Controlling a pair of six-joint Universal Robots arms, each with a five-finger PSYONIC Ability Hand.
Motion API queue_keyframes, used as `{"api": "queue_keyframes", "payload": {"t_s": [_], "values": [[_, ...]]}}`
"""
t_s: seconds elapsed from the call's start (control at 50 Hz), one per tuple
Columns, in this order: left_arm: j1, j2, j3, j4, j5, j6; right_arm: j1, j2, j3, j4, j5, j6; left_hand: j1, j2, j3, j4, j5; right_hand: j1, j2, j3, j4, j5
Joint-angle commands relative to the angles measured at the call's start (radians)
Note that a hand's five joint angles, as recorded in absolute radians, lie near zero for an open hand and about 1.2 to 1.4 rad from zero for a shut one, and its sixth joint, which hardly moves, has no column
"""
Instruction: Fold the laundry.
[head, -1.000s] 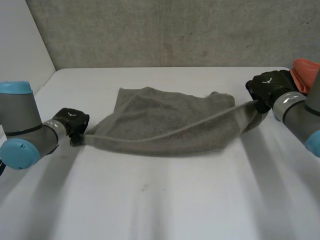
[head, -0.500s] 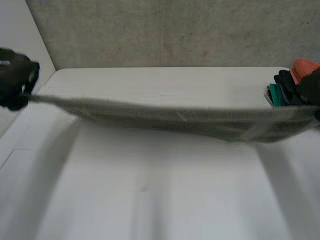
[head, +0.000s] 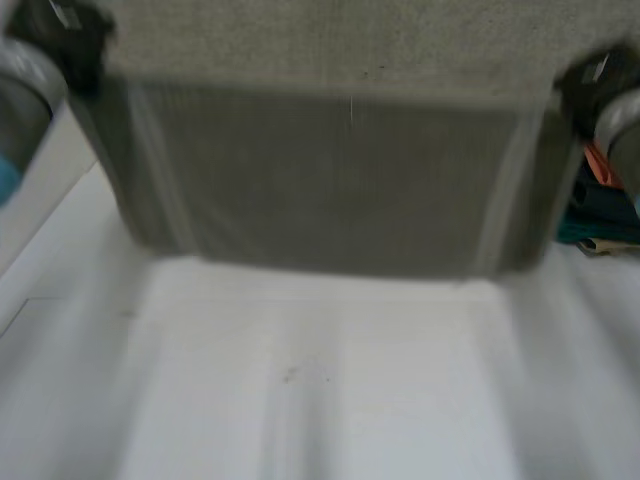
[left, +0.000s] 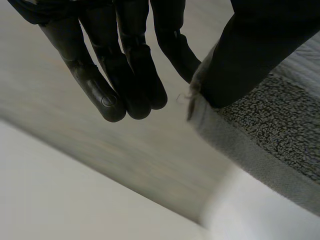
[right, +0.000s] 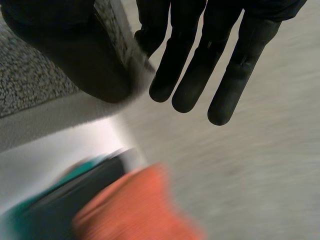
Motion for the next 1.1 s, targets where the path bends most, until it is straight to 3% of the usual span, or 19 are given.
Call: {"api": "queue_keyframes", "payload": {"t_s": [0.02,0.08,0.2,0.52,0.64,0.72,0.9,0.98,1.1], "values": [[0.027,0.057,0.133,0.329,-0.053,-0.219,-0.004,-0.072,-0.032,-0.409,0.005,0.195,0.244,0.200,0.207,0.198,0.227,0.259,0.218,0.207,0.199,0.227],[0.029,0.071,0.093,0.325,-0.008,-0.253,0.000,-0.115,0.054,-0.491,-0.022,0.194,0.244,0.200,0.207,0.198,0.227,0.259,0.218,0.207,0.199,0.227],[0.053,0.067,-0.019,0.295,0.026,-0.275,0.011,-0.127,0.153,-0.496,-0.073,0.190,0.244,0.200,0.207,0.198,0.227,0.259,0.218,0.207,0.199,0.227],[0.055,-0.079,-0.501,0.374,0.104,-0.262,0.049,0.098,0.352,-0.319,-0.076,0.140,0.244,0.200,0.207,0.198,0.227,0.259,0.218,0.207,0.199,0.227],[0.059,-0.055,-0.649,0.320,0.125,-0.170,0.049,0.069,0.495,-0.206,-0.075,0.094,0.244,0.200,0.207,0.198,0.227,0.259,0.218,0.207,0.199,0.227],[0.084,0.020,-0.761,0.208,0.132,-0.080,0.020,-0.029,0.613,-0.160,-0.084,0.051,0.244,0.200,0.207,0.198,0.227,0.259,0.218,0.207,0.199,0.227],[0.159,0.315,-1.063,-0.161,0.128,0.151,-0.122,-0.349,0.918,0.213,-0.127,-0.315,0.244,0.200,0.207,0.198,0.227,0.259,0.218,0.207,0.199,0.227],[0.190,0.363,-1.088,-0.157,0.193,0.233,-0.136,-0.370,0.938,0.170,-0.182,-0.386,0.244,0.200,0.207,0.198,0.227,0.259,0.218,0.207,0.199,0.227],[0.176,0.279,-0.963,-0.062,0.210,0.264,-0.109,-0.252,0.843,0.017,-0.182,-0.238,0.244,0.200,0.207,0.198,0.227,0.259,0.218,0.207,0.199,0.227]]}}
